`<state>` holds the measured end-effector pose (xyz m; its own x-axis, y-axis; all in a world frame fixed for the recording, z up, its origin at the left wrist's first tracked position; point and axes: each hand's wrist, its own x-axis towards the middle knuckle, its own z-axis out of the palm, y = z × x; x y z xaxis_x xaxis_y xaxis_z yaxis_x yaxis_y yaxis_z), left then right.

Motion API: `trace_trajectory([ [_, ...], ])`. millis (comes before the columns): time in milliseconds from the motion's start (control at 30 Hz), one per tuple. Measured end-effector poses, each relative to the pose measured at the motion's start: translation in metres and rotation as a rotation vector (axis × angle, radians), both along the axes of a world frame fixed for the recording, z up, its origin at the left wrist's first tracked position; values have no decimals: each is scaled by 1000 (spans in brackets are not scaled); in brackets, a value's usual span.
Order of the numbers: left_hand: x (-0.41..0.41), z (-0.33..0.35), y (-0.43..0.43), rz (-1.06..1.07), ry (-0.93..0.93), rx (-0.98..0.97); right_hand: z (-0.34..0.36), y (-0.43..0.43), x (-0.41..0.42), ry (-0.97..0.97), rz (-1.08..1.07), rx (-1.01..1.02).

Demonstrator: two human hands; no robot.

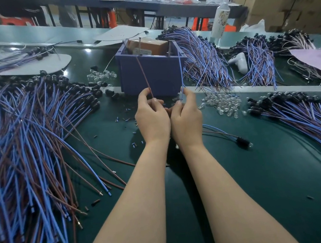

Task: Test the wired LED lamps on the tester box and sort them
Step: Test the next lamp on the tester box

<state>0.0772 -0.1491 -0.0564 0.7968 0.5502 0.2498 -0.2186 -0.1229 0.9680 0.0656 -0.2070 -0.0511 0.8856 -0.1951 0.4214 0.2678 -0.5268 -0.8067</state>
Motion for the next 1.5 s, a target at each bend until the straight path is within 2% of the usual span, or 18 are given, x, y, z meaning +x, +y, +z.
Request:
trace_trajectory([
  [767, 1, -1, 0, -17, 57, 43, -1, -1, 3, 112, 17, -9],
  [1500, -8, 9, -1, -36, 78, 90, -1, -3, 2, 64, 0, 5],
])
